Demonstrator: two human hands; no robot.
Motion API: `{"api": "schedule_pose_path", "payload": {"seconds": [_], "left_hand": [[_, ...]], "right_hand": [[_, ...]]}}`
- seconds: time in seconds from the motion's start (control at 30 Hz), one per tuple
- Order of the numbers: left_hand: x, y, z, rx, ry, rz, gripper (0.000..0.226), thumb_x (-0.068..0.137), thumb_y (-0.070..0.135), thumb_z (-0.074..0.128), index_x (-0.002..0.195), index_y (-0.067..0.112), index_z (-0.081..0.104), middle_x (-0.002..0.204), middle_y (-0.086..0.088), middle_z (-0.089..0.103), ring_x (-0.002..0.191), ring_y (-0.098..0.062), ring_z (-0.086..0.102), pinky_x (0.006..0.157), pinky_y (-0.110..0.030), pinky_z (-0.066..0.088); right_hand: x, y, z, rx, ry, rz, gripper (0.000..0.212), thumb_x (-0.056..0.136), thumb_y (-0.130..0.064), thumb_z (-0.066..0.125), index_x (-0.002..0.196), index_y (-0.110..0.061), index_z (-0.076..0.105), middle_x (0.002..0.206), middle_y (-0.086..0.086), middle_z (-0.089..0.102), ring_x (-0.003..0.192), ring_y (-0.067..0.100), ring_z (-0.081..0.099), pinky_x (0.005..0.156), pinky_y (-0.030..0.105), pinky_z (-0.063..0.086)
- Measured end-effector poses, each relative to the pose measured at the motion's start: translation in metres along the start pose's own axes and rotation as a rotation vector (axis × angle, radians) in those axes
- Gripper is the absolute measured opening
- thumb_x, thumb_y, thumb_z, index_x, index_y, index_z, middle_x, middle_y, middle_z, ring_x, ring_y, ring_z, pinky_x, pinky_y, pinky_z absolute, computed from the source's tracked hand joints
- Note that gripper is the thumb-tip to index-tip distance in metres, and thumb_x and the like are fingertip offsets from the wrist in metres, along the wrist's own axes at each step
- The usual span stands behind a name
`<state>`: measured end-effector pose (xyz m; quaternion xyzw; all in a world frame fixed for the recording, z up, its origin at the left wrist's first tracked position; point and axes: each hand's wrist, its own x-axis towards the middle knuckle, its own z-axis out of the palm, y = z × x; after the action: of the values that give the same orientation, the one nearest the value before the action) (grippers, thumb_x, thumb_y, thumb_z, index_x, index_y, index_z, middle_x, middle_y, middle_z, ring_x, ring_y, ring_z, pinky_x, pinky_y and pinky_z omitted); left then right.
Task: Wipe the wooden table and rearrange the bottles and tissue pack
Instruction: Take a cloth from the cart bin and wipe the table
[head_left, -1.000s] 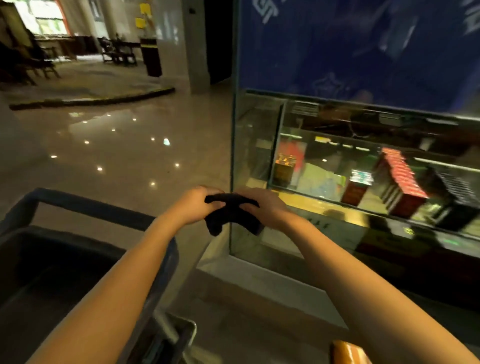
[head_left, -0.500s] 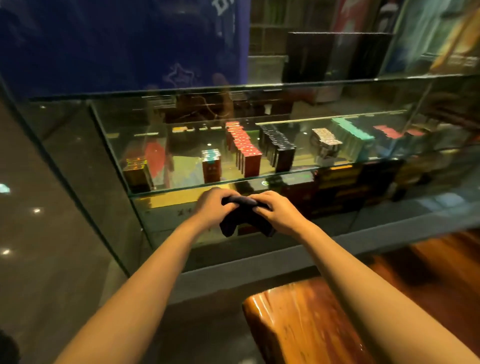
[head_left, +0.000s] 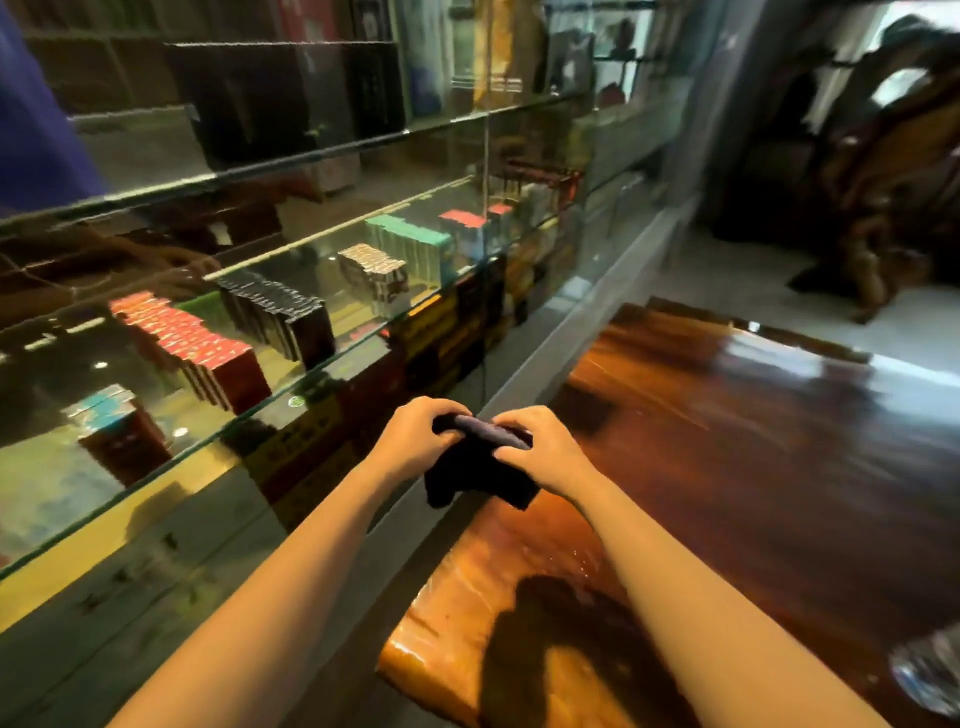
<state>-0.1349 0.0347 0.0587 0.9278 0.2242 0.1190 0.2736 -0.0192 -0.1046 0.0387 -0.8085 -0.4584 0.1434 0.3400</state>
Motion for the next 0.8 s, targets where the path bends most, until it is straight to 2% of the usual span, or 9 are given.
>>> {"api": "schedule_pose_path", "payload": {"seconds": [0.07,0.2,0.33,0.4,0.5,0.63,0.73,0.8], "left_hand": [[0.009,0.007,0.018,-0.029,-0.052,0.041,0.029,0.083,0.009,0.062,0.110,0.015,0.069,0.114,-0.003,0.070,0.109,-0.018,0.060,0.087,-0.022,0.039],[0.019,0.029,0.059,-0.146,-0.179,0.068,0.030,0.080,0.006,0.066,0.109,0.013,0.069,0.113,-0.005,0.070,0.109,-0.019,0.061,0.092,-0.026,0.042],[0.024,0.051,0.095,-0.288,-0.286,0.044,0.035,0.075,-0.003,0.067,0.108,0.006,0.069,0.113,-0.011,0.069,0.109,-0.024,0.062,0.096,-0.031,0.045],[0.028,0.062,0.114,-0.328,-0.322,0.029,0.036,0.073,-0.006,0.067,0.107,0.005,0.069,0.112,-0.012,0.069,0.106,-0.024,0.062,0.094,-0.031,0.046],[0.029,0.079,0.143,-0.373,-0.388,-0.028,0.035,0.073,-0.006,0.067,0.106,0.006,0.069,0.110,-0.011,0.068,0.097,-0.017,0.060,0.085,-0.028,0.048],[0.035,0.093,0.173,-0.458,-0.459,-0.171,0.034,0.075,-0.004,0.068,0.107,0.007,0.067,0.097,-0.011,0.065,0.086,-0.016,0.057,0.069,-0.027,0.049],[0.040,0.094,0.189,-0.521,-0.552,-0.311,0.037,0.077,-0.002,0.068,0.111,0.009,0.064,0.097,-0.010,0.062,0.086,-0.021,0.057,0.072,-0.031,0.050],[0.043,0.089,0.199,-0.547,-0.587,-0.374,0.038,0.077,-0.002,0.069,0.113,0.009,0.063,0.099,-0.010,0.060,0.088,-0.021,0.057,0.068,-0.029,0.049]], "right_hand": [[-0.016,0.014,-0.005,0.017,0.079,0.139,0.047,0.078,-0.016,0.071,0.122,-0.005,0.058,0.127,0.016,0.055,0.123,0.027,0.045,0.100,0.027,0.033],[-0.048,0.048,-0.017,0.037,0.160,0.376,0.051,0.079,-0.020,0.071,0.125,-0.008,0.053,0.137,0.016,0.039,0.130,0.026,0.036,0.101,0.025,0.029],[-0.076,0.076,-0.028,0.094,0.170,0.570,0.055,0.078,-0.016,0.072,0.127,-0.012,0.048,0.153,0.014,0.011,0.134,0.033,0.034,0.109,0.038,0.034],[-0.087,0.090,-0.036,0.106,0.190,0.649,0.055,0.077,-0.012,0.073,0.127,-0.015,0.048,0.155,0.012,0.003,0.135,0.035,0.033,0.108,0.040,0.037],[-0.102,0.109,-0.042,0.103,0.197,0.743,0.054,0.078,-0.009,0.072,0.126,-0.017,0.049,0.156,0.010,0.002,0.136,0.034,0.029,0.105,0.037,0.037],[-0.113,0.135,-0.046,0.169,0.242,0.853,0.052,0.078,-0.003,0.068,0.125,-0.014,0.049,0.155,0.010,0.005,0.132,0.033,0.035,0.099,0.034,0.040],[-0.113,0.151,-0.043,0.231,0.299,0.959,0.048,0.077,-0.002,0.069,0.121,-0.011,0.051,0.151,0.010,0.012,0.123,0.034,0.045,0.099,0.039,0.045],[-0.110,0.158,-0.038,0.245,0.304,1.024,0.045,0.077,-0.002,0.068,0.118,-0.011,0.052,0.149,0.011,0.014,0.117,0.035,0.048,0.092,0.038,0.048]]}}
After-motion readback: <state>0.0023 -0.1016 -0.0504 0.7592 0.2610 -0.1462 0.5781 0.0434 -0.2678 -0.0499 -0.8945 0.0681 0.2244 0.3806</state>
